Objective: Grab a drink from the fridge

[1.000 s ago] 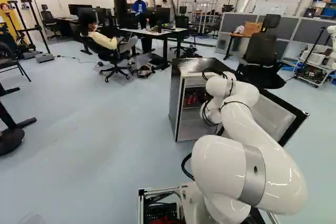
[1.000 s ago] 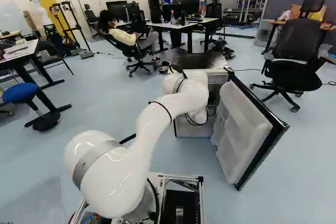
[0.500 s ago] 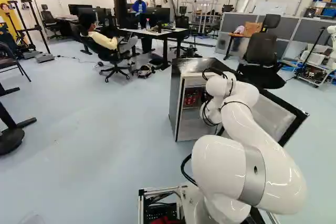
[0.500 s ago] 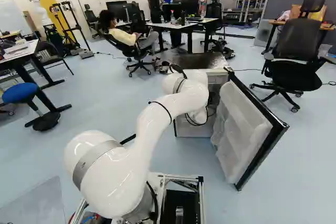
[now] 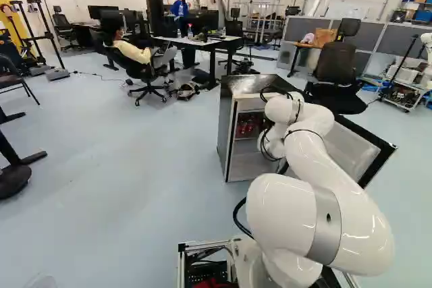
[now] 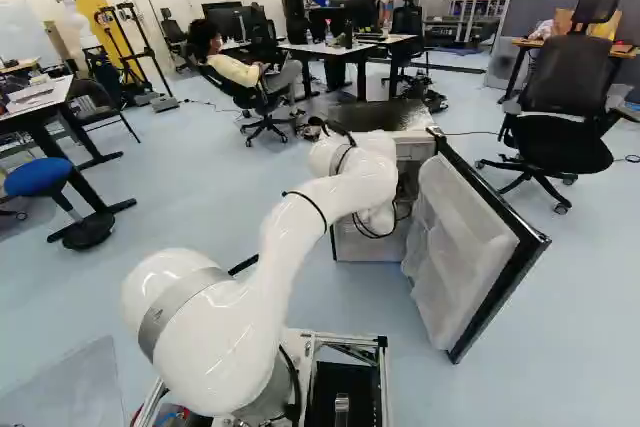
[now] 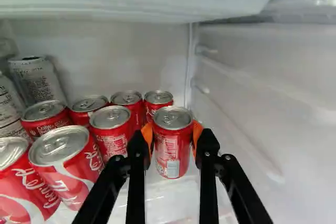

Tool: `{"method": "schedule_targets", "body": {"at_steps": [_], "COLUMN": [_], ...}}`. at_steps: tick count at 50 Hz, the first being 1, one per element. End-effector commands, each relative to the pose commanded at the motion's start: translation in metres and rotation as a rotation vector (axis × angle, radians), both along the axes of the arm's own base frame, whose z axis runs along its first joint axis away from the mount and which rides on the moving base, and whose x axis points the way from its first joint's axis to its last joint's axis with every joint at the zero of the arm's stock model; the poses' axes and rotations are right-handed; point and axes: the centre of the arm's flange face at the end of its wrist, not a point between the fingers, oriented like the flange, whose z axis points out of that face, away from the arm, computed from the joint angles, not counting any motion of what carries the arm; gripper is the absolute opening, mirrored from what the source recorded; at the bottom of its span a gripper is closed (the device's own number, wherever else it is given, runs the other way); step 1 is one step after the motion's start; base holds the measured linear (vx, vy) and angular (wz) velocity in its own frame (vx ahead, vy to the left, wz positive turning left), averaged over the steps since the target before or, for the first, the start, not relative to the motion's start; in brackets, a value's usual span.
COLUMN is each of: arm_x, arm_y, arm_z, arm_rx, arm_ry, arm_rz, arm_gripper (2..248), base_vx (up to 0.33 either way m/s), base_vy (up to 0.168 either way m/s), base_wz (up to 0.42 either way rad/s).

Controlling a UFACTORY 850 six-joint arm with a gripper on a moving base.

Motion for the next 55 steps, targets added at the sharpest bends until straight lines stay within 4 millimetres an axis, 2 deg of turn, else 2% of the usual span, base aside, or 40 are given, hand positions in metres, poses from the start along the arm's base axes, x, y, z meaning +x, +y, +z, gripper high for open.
{"method": "schedule_targets", "body": {"at_steps": [15, 35, 55], "arm_x": [-0.007, -0.032, -0.062], "arm_y": [0.002, 0.010, 0.022], "arm_z": [0.004, 0.015, 0.051], "arm_rx": [0.009, 0.037, 0.063], "arm_ry": [0.016, 0.068, 0.115], "arm_rz": [-0.003, -0.009, -0.014], "arm_gripper": [95, 95, 95], "base_vx": [0.000, 0.000, 0.000], "base_vy": [0.000, 0.000, 0.000], "base_wz": [0.000, 0.000, 0.000]}}
